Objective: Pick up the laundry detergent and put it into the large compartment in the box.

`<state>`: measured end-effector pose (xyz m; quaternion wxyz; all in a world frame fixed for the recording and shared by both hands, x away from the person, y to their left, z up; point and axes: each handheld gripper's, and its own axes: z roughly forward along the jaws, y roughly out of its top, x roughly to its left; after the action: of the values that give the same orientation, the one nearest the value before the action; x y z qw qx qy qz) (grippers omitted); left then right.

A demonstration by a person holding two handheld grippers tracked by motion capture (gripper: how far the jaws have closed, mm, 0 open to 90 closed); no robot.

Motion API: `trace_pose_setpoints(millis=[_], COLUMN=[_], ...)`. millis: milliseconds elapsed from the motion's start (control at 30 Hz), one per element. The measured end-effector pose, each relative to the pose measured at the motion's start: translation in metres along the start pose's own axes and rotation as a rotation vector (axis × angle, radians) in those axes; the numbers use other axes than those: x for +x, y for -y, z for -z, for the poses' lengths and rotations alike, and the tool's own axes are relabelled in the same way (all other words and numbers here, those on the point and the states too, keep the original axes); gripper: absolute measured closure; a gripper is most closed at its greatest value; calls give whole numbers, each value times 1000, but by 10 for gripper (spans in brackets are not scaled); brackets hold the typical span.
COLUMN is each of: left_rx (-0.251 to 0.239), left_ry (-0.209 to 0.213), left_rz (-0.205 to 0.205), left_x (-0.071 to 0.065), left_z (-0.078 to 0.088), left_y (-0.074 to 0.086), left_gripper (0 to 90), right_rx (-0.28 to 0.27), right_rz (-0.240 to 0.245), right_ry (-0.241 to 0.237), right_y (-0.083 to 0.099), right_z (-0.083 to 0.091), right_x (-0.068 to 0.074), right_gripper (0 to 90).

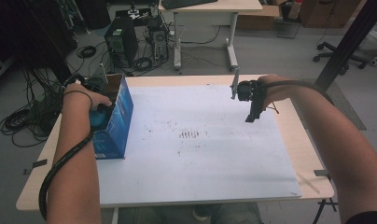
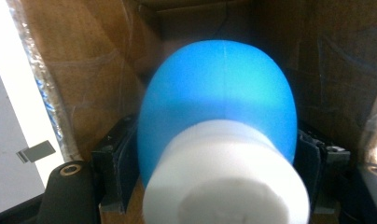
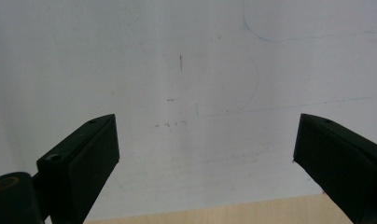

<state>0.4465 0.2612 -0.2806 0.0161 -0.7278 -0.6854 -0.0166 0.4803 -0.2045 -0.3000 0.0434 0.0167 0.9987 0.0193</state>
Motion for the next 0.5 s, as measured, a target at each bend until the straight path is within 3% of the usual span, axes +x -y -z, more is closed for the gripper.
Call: trace_pose_setpoints(millis=[500], left_rx=[-8], left_ry=[-12], left_rz=[9], left_x=[-2], left_z=[9], left_y=[2], left_gripper=[272], right_rx=[-5], right_rz=[5], right_ry=[2], right_y=[-1], right_z=[1], right_x=[1], right_gripper=[68])
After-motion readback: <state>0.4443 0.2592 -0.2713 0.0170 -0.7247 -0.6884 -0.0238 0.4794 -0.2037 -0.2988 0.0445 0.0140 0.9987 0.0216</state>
